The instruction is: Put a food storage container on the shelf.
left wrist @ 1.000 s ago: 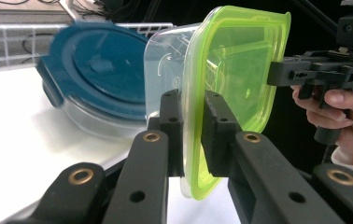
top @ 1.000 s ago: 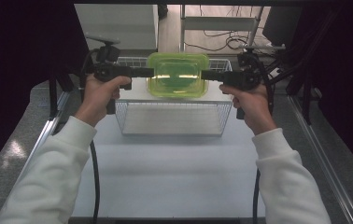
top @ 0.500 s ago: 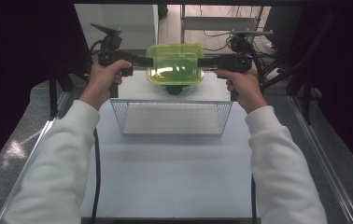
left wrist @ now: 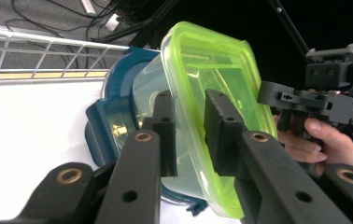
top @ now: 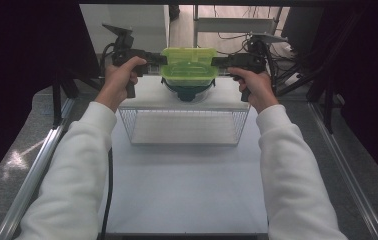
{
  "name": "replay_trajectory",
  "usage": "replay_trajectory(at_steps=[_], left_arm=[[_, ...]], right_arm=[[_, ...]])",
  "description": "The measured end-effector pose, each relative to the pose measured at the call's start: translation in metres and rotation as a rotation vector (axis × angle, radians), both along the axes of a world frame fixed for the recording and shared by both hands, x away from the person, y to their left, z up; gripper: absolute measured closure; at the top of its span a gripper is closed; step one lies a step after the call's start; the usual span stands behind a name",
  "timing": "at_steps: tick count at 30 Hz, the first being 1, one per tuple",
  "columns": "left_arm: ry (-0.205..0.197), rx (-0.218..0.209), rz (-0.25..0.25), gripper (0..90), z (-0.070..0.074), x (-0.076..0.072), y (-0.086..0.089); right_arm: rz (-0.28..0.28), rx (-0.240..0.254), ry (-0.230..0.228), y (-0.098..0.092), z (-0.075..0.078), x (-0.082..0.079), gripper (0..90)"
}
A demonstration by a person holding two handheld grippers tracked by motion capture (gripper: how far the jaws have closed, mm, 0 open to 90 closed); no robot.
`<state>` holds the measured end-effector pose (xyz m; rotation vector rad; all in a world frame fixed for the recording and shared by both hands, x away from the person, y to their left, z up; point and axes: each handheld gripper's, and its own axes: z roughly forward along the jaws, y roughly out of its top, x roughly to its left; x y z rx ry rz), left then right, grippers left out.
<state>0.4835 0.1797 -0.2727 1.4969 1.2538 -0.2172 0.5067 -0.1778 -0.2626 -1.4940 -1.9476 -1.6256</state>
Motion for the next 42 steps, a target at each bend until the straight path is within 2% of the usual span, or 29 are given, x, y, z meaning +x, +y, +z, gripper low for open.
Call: replay_trajectory(at_steps=[3,8,11,14,17,20,23,26,28,29,33,36,38,40,42], left_arm=[[0.011,-0.013,0.014,72.9,-0.004,0.003,-0.001],[-0.011,-0.011,0.030,70.8,-0.007,0.004,-0.003],[-0.028,0.009,0.050,57.2,-0.007,0.004,-0.005],[-0.078,0.027,0.092,43.5,-0.003,-0.002,-0.004],[-0.111,0.046,0.107,31.6,0.001,-0.010,0.001],[-0.154,0.057,0.115,27.8,0.003,-0.026,0.005],[-0.182,0.097,0.133,26.3,-0.002,-0.045,0.007],[-0.212,0.131,0.118,26.4,-0.011,-0.065,0.009],[-0.243,0.170,0.112,26.4,-0.021,-0.082,0.011],[-0.252,0.182,0.107,26.5,-0.024,-0.087,0.012],[-0.273,0.223,0.070,26.5,-0.045,-0.114,0.017],[-0.287,0.264,0.045,26.4,-0.066,-0.138,0.018],[-0.283,0.286,0.029,26.4,-0.082,-0.154,0.021],[-0.263,0.273,0.008,26.5,-0.095,-0.166,0.023],[-0.263,0.280,0.000,26.4,-0.106,-0.178,0.024]], right_arm=[[-0.016,0.033,0.030,0.000,-0.006,0.006,72.7],[-0.019,0.045,0.033,0.000,-0.008,0.007,70.5],[-0.014,0.060,0.022,0.000,-0.007,0.005,54.4],[-0.040,0.044,-0.025,-0.002,-0.004,0.001,44.1],[-0.054,0.037,-0.083,-0.008,0.001,-0.007,38.0],[-0.055,-0.009,-0.158,-0.016,0.008,-0.019,35.9],[-0.031,-0.053,-0.214,-0.024,0.009,-0.035,36.0],[-0.011,-0.112,-0.249,-0.031,0.003,-0.054,35.9],[0.001,-0.156,-0.279,-0.035,-0.003,-0.067,35.8],[0.013,-0.183,-0.300,-0.038,-0.008,-0.078,35.7],[0.051,-0.231,-0.330,-0.045,-0.022,-0.104,33.2],[0.076,-0.274,-0.361,-0.050,-0.034,-0.124,30.6],[0.081,-0.290,-0.370,-0.055,-0.044,-0.136,29.4],[0.093,-0.299,-0.367,-0.059,-0.056,-0.147,27.7],[0.099,-0.320,-0.352,-0.062,-0.070,-0.158,25.9]])
